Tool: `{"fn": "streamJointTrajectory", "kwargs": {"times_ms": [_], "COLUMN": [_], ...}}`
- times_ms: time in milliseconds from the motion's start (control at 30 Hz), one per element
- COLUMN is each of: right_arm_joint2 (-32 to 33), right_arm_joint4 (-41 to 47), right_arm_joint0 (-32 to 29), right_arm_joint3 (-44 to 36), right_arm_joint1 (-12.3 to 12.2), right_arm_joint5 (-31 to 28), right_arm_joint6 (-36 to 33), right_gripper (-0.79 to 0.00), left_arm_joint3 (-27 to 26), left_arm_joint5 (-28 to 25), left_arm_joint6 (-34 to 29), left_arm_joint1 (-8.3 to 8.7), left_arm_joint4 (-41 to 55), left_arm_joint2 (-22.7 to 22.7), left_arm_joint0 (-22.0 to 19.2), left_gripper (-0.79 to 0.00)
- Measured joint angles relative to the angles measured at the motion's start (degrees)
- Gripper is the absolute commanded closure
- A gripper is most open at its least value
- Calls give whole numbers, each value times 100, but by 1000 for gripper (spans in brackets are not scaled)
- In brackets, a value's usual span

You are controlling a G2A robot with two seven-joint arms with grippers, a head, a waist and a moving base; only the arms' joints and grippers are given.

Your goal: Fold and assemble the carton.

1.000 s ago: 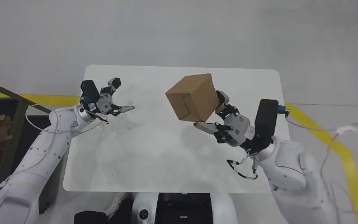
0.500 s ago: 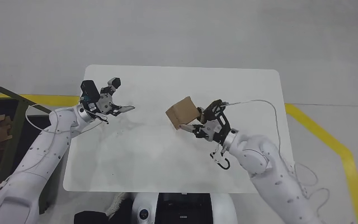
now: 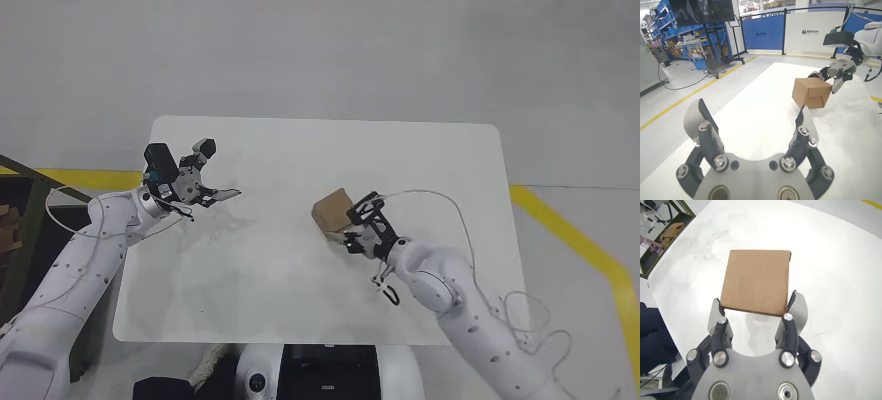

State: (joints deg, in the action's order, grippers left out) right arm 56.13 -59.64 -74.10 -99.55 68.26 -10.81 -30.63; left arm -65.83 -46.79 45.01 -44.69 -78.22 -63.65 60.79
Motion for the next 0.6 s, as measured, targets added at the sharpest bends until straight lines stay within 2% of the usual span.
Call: {"fn": "streamJointTrajectory", "kwargs": {"times_ms": [100,200,233,267,367,400,433,467,600], "right_arm_joint2": [-97,-168,-191,-205,-246,-257,-271,-282,-321], "right_arm_joint4": [-69,-97,-110,-119,-119,-116,-116,-119,-156], "right_arm_joint0": [43,86,100,109,127,132,139,145,138], "right_arm_joint3": [111,209,236,253,310,334,366,387,402], "right_arm_joint1": [27,52,62,69,90,96,103,109,127], "right_arm_joint5": [75,126,150,171,219,226,236,243,267], "right_arm_joint6": [-8,-13,-15,-13,16,24,31,35,63], "right_gripper": [-372,-416,-416,-376,-372,-422,-631,-785,-785], "left_arm_joint3": [0,0,0,0,0,0,0,0,0], "left_arm_joint5": [0,0,0,0,0,0,0,0,0], "left_arm_joint6": [0,0,0,0,0,0,0,0,0], "left_arm_joint1": [0,0,0,0,0,0,0,0,0], "left_arm_joint4": [0,0,0,0,0,0,0,0,0], "left_arm_joint2": [0,0,0,0,0,0,0,0,0], "left_arm_joint0": [0,0,0,0,0,0,0,0,0], "left_gripper": [-785,-785,-785,-785,-785,-785,-785,-785,-785]}}
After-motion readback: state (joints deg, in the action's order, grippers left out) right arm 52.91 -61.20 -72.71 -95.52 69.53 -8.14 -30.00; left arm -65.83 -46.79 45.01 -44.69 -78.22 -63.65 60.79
